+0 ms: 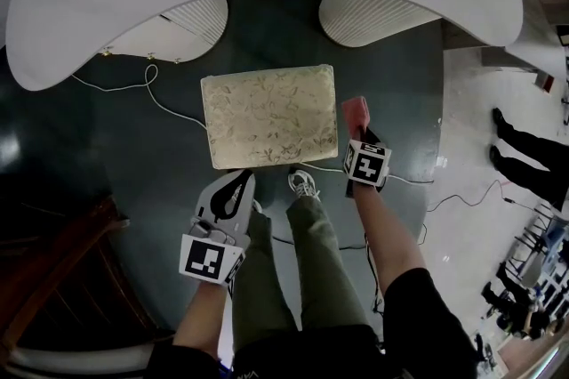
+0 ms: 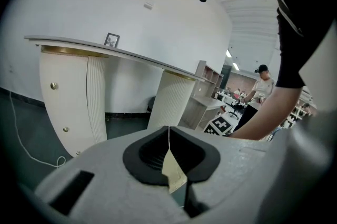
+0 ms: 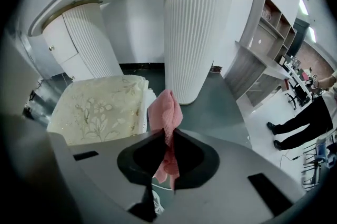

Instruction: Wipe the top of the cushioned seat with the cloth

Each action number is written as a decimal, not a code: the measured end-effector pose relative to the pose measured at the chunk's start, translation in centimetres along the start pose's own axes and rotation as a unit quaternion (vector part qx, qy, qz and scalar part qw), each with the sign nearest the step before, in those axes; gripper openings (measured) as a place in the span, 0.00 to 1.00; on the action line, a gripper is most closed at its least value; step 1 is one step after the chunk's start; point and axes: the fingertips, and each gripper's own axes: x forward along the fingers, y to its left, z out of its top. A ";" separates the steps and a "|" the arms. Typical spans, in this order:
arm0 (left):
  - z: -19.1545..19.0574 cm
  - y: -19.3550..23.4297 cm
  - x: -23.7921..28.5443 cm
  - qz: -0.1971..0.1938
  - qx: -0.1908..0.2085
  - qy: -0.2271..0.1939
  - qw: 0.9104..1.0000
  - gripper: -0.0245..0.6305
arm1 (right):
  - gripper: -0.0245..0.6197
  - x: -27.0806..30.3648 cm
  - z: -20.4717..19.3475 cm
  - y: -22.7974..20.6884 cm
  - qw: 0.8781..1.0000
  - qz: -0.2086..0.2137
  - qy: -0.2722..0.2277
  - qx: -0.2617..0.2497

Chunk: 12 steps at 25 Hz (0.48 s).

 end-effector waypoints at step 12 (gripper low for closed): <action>-0.6 4.9 -4.3 0.019 -0.006 -0.001 1.000 0.07 | 0.10 -5.8 1.3 14.9 0.988 0.135 -0.079 0.015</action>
